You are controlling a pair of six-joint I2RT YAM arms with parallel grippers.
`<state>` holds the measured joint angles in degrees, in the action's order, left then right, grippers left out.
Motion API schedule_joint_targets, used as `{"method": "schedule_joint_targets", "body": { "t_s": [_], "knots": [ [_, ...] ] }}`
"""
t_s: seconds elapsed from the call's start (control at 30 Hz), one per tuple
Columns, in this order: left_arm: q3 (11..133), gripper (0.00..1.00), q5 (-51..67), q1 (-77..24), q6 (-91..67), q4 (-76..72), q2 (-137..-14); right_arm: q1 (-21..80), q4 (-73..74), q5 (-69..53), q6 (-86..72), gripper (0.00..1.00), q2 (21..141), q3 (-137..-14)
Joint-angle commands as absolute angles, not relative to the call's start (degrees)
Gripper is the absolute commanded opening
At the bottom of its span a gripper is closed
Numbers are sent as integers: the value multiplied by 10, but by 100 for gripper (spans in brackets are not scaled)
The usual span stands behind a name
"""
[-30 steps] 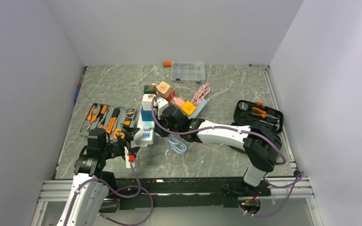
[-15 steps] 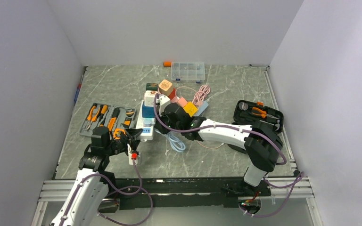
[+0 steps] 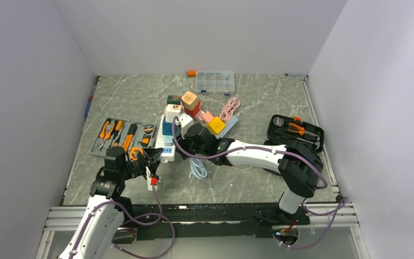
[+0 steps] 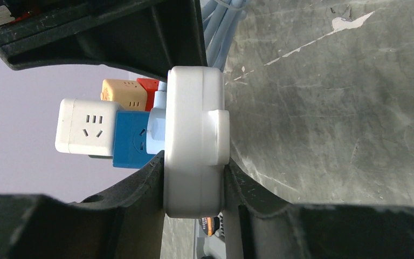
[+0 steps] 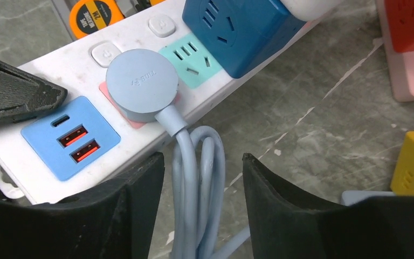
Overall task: Pull the plug off the socket
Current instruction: Remove the plug from the socket.
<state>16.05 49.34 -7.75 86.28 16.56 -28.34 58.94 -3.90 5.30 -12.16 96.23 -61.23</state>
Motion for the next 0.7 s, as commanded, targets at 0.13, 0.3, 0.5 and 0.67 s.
{"method": "schedule_joint_targets", "body": {
  "t_s": [0.13, 0.3, 0.5, 0.67],
  "knots": [
    [188, 18, 509, -82, 903, 191, -280, 628, -96, 154, -44, 58, 978, -639],
    [197, 20, 502, -83, 893, 196, -284, 645, -96, 191, -30, 55, 1013, -679],
    [215, 19, 500, -83, 885, 208, -292, 661, -106, 230, -13, 47, 1035, -685],
    [221, 19, 510, -85, 900, 243, -292, 667, -115, 254, -8, 40, 1039, -690]
  ]
}}
